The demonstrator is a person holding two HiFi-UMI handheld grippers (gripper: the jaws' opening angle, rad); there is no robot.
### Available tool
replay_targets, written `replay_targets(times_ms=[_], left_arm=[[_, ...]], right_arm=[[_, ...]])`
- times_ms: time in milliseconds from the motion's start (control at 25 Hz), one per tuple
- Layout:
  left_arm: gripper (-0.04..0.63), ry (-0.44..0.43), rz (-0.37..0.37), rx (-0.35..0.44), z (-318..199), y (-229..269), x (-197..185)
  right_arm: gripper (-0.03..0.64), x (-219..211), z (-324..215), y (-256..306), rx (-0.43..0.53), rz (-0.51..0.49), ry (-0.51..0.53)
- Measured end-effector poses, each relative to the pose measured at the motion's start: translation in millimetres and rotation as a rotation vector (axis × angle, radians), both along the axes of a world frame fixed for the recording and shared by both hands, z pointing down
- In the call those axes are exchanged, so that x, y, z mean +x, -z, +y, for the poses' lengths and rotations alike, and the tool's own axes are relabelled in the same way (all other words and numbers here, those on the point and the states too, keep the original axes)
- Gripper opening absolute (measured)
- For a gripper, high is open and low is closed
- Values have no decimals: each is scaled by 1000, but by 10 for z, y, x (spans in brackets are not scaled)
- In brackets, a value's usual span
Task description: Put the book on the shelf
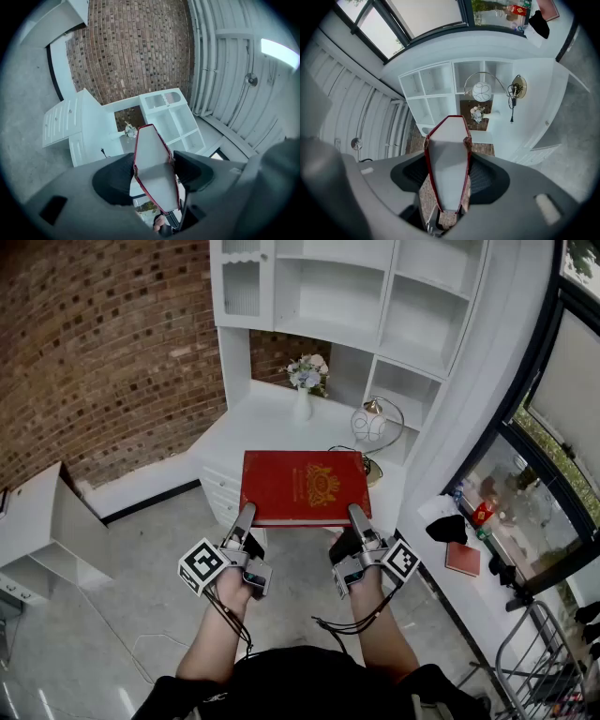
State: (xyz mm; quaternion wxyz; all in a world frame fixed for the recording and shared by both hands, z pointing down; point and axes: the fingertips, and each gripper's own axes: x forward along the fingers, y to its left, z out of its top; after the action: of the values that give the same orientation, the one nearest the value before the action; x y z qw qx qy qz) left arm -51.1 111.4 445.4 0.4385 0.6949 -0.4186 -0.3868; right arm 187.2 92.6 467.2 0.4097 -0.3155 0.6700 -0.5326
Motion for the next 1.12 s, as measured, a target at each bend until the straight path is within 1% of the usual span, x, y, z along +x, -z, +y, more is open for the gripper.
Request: replay_targets(times_ms=[280, 720, 840, 1000, 1120], left_arm=[[268, -7, 1, -6, 2, -22, 26], [268, -16, -1, -9, -14, -47, 16], [268, -16, 4, -11, -19, -29, -32], [268, -15, 12, -11, -47, -25, -155], [268, -17, 17, -5, -41, -23, -247]], right_arm=[[259, 14, 7, 0, 8, 0, 1], [261, 13, 4, -38, -10, -1, -13], [261, -51, -4, 15, 4, 0, -3], [262, -159, -25, 9, -17, 7, -8], [262, -256, -8, 36, -6, 1, -7]])
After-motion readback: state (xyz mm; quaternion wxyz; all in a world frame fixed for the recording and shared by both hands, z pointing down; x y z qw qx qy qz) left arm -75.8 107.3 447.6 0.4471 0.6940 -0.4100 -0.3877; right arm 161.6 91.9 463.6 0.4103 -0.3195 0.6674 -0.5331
